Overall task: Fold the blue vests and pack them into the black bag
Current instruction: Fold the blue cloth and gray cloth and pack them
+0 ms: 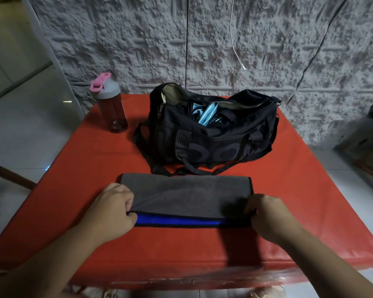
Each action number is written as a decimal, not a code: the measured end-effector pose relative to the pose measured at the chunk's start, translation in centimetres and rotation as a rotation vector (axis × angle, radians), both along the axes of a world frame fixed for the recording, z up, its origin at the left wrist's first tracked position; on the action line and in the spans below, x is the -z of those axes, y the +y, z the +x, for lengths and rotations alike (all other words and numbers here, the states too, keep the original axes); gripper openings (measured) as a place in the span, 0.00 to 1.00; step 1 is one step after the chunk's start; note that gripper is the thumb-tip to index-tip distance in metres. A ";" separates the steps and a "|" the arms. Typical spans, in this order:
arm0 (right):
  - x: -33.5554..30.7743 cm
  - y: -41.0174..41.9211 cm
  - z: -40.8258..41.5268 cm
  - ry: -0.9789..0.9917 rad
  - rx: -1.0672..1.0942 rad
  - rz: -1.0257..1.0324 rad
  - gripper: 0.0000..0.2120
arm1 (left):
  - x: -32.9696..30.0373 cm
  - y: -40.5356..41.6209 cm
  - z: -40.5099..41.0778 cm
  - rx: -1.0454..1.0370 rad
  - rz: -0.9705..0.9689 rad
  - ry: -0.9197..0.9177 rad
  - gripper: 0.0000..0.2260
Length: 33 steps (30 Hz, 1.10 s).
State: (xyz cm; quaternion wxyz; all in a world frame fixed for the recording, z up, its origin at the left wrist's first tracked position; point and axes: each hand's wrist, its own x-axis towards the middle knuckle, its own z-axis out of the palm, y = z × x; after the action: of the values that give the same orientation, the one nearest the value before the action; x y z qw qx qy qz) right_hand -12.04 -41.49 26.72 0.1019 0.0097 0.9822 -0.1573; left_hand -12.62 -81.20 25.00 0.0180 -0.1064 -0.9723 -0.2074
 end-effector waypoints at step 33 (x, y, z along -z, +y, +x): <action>1.3 -2.2 -1.3 0.155 0.440 0.021 0.22 | 0.3 10.6 0.5 0.188 -0.225 -0.097 0.29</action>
State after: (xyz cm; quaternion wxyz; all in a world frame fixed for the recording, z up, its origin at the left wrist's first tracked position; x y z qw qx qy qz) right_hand -13.32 -43.65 25.46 -0.0109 0.2123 0.9630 -0.1658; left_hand -12.12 -70.59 24.69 -0.0605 -0.1880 -0.9749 -0.1030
